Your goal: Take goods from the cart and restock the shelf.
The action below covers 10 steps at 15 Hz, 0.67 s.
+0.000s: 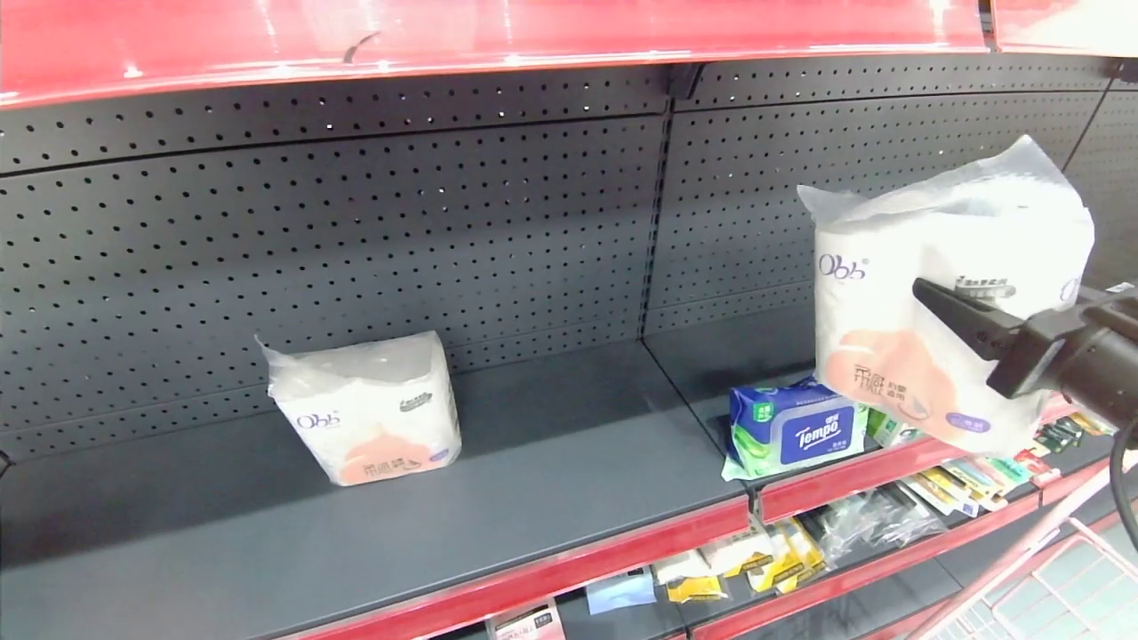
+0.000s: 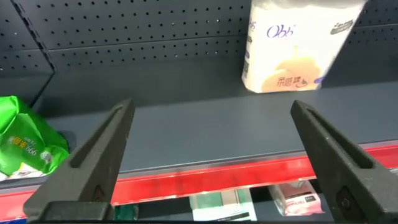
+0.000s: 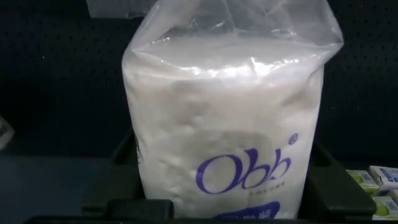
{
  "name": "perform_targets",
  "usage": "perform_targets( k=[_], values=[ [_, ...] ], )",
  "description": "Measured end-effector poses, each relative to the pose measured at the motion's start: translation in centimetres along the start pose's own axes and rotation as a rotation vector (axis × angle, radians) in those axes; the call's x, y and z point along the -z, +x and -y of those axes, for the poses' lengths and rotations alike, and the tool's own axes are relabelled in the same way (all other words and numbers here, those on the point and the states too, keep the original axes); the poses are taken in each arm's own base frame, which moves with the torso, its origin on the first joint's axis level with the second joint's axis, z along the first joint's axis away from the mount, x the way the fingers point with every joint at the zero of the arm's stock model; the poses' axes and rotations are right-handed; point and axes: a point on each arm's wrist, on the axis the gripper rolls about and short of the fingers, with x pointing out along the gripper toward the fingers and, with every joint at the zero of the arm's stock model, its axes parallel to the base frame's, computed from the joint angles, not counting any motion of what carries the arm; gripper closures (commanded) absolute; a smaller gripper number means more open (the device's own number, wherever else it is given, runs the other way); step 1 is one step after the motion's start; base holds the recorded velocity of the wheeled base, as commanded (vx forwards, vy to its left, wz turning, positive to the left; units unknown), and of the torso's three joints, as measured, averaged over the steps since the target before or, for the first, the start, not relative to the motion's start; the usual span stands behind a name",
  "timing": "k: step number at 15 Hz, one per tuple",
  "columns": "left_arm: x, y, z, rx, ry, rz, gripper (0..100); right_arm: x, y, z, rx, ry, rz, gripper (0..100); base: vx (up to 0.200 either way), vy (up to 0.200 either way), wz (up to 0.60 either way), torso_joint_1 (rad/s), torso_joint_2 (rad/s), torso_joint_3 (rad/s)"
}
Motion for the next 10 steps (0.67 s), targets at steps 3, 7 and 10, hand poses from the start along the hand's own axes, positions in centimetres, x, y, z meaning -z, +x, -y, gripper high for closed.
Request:
perform_targets(
  k=[3, 7, 10],
  values=[
    [0.0, 0.0, 0.0, 0.028, 0.007, 0.0, 0, 0.1, -2.5, -0.2, 0.003, -0.003, 0.018, 100, 0.0, 0.0, 0.0, 0.0, 0.0, 0.0],
    [-0.9, -0.3, 0.0, 0.068, 0.056, 0.037, 0, 0.1, -5.3, -0.1, 0.038, -0.012, 0.058, 100, 0.0, 0.0, 0.0, 0.0, 0.0, 0.0],
    [-5.0, -0.9, 0.0, 0.076, 0.023, 0.111, 0, -0.4, -7.0, -0.1, 0.053, -0.019, 0.109, 100, 0.0, 0.0, 0.0, 0.0, 0.0, 0.0]
  ],
)
